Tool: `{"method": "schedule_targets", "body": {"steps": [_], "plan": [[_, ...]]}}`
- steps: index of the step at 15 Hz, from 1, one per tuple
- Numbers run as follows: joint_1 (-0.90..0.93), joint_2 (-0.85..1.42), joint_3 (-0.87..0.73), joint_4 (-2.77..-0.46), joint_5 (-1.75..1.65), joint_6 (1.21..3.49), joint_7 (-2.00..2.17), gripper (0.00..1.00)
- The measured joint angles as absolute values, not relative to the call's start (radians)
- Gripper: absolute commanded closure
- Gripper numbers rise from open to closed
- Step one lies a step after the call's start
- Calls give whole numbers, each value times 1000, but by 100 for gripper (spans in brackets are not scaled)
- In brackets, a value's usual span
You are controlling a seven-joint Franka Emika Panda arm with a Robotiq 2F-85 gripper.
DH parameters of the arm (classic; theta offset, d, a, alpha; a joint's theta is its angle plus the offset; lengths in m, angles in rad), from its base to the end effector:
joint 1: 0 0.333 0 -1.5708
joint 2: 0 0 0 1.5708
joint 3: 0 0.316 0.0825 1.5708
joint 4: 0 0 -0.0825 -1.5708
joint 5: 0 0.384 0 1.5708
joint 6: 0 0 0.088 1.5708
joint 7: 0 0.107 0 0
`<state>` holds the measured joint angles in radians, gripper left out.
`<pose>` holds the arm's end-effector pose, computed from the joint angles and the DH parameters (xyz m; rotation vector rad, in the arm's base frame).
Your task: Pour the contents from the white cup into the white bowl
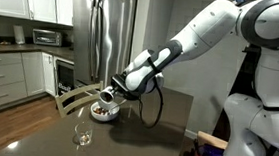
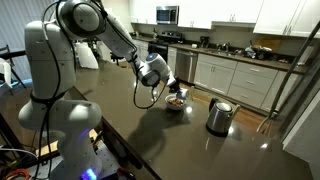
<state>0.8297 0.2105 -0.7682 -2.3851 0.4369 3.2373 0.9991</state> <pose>0.5457 -0.0013 0.3392 -2.1032 1.6383 -0.8718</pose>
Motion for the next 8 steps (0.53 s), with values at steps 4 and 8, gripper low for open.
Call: {"method": "schedule_targets", "body": {"steps": [4, 8], "plan": [[879, 195, -834, -2381, 437, 3197, 1007, 96], [934, 171, -895, -2377, 437, 3157, 1011, 96]]}}
